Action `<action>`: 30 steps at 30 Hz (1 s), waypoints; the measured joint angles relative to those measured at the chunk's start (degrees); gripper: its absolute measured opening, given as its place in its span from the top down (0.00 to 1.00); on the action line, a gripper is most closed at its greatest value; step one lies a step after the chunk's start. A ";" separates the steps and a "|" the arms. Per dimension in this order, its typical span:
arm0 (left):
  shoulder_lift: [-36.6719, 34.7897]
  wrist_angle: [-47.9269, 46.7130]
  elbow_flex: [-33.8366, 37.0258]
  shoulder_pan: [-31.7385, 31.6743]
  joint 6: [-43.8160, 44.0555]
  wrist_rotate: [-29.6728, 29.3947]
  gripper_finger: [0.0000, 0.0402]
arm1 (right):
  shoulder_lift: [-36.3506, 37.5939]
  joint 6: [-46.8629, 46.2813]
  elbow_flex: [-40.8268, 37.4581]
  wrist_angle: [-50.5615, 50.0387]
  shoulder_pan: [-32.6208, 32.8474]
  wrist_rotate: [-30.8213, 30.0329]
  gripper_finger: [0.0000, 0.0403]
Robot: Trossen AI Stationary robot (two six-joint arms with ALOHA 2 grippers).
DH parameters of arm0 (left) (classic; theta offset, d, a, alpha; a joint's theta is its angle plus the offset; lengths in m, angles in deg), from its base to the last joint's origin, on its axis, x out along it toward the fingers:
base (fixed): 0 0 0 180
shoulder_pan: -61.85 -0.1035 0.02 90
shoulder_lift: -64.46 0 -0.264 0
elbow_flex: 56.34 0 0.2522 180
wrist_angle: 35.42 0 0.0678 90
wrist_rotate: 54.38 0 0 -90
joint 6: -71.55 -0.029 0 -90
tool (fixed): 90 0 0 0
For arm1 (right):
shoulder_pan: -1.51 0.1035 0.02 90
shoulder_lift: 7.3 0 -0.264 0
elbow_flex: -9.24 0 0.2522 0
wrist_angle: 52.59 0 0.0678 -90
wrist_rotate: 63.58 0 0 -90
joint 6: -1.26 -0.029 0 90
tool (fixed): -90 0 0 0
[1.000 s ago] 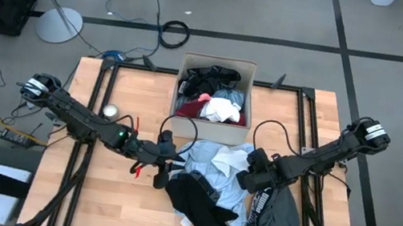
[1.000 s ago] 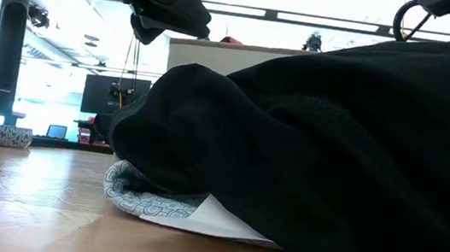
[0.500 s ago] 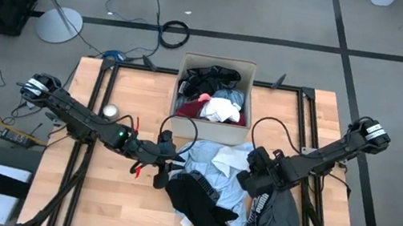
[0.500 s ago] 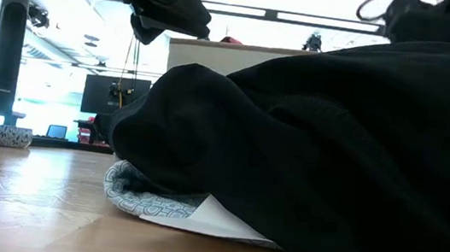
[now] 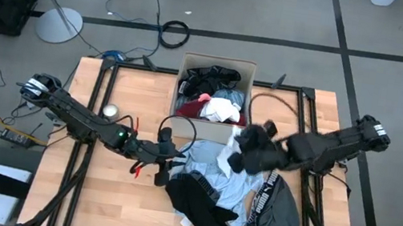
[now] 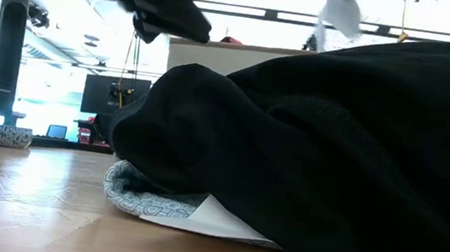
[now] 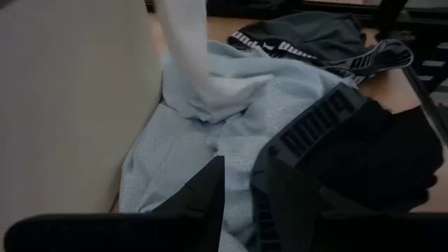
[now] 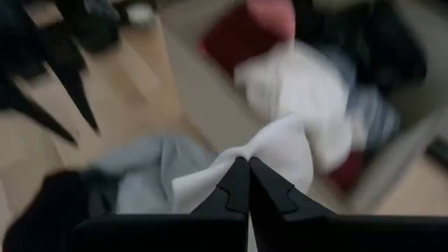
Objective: Sort clothes
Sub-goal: Put the white sock into the white laundry bin
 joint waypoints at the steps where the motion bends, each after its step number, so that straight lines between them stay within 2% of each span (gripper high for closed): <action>1: 0.00 0.87 0.87 -0.13 -0.29 -0.02 0.73 | 0.00 3.40 1.74 1.29 -1.23 -0.07 1.00; 7: 0.02 7.91 7.38 -0.25 2.34 1.20 0.74 | 0.02 23.83 10.76 11.40 -9.26 -0.07 1.00; 12: 0.02 13.73 11.70 -0.25 4.08 2.77 0.76 | 0.04 34.86 16.13 17.31 -16.93 -0.09 1.00; 19: 0.02 14.49 12.75 -0.25 4.18 3.47 0.78 | -0.26 36.58 17.27 15.19 -27.94 0.54 1.00; 26: 0.02 14.47 12.75 -0.27 4.13 3.47 0.78 | -5.41 33.53 15.90 14.20 -34.17 12.93 0.99; 30: 0.02 14.45 12.75 -0.27 4.12 3.53 0.78 | -10.38 31.96 13.52 14.15 -35.69 15.07 0.98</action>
